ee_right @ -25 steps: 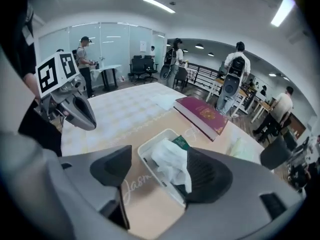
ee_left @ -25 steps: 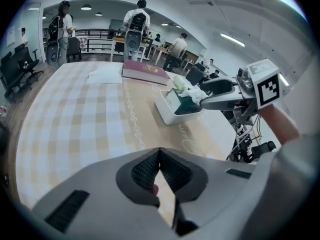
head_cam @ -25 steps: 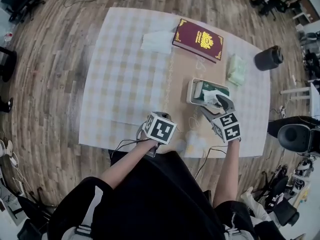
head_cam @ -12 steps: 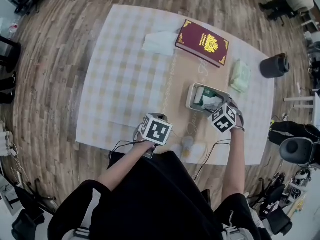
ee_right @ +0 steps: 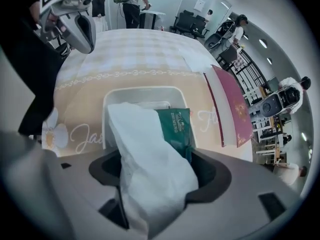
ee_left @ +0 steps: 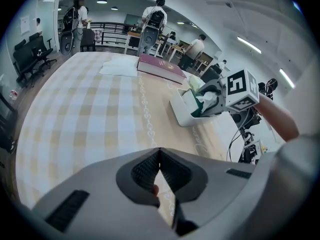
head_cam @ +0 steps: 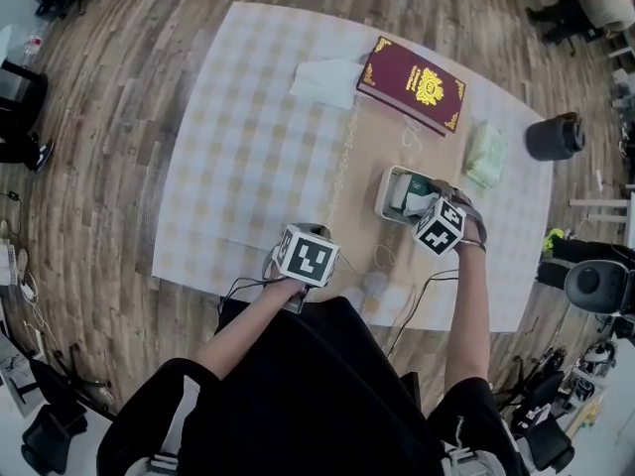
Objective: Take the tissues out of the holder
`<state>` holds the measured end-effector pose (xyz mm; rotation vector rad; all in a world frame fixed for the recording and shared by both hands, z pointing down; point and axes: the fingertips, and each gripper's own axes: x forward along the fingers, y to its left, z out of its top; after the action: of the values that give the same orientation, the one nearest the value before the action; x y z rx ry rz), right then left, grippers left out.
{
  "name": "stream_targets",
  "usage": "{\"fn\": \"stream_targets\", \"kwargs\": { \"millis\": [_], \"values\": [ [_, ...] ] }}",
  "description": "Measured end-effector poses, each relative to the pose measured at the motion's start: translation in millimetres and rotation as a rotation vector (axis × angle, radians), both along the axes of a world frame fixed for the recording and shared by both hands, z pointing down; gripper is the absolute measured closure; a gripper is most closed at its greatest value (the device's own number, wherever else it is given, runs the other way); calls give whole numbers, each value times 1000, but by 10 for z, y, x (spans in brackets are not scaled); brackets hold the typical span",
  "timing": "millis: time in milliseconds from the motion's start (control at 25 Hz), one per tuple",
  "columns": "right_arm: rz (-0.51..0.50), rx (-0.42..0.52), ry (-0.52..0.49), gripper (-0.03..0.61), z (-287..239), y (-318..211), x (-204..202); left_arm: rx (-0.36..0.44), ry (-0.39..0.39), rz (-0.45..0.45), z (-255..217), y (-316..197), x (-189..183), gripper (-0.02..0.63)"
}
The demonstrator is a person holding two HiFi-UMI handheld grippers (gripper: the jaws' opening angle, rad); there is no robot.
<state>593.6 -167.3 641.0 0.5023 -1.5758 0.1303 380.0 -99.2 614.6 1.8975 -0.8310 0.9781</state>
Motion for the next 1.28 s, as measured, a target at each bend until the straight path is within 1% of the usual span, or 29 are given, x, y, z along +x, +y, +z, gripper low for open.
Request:
{"fn": "stream_targets", "kwargs": {
  "millis": [120, 240, 360, 560, 760, 1000, 1160, 1280],
  "values": [
    [1, -4, 3, 238, -9, 10, -16, -3, 1, 2, -2, 8, -8, 605],
    [7, 12, -6, 275, -42, 43, -17, -7, -1, 9, -15, 20, -14, 604],
    [13, 31, 2, 298, -76, 71, -18, 0, 0, 5, 1, 21, -49, 606],
    [43, 78, 6, 307, -199, 102, -22, 11, 7, -1, -38, 47, -131, 604],
    [89, 140, -13, 307, -474, 84, -89, 12, 8, -12, -44, 93, -283, 605],
    [164, 238, -47, 307, -916, 115, -354, 22, 28, 2, -157, 91, -452, 605],
    [235, 314, -110, 307, -1173, 219, -677, 33, 46, 21, -196, 109, -628, 605],
    [291, 345, -165, 307, -1334, 327, -988, 44, 53, 42, -247, 125, -813, 605]
  ]
}}
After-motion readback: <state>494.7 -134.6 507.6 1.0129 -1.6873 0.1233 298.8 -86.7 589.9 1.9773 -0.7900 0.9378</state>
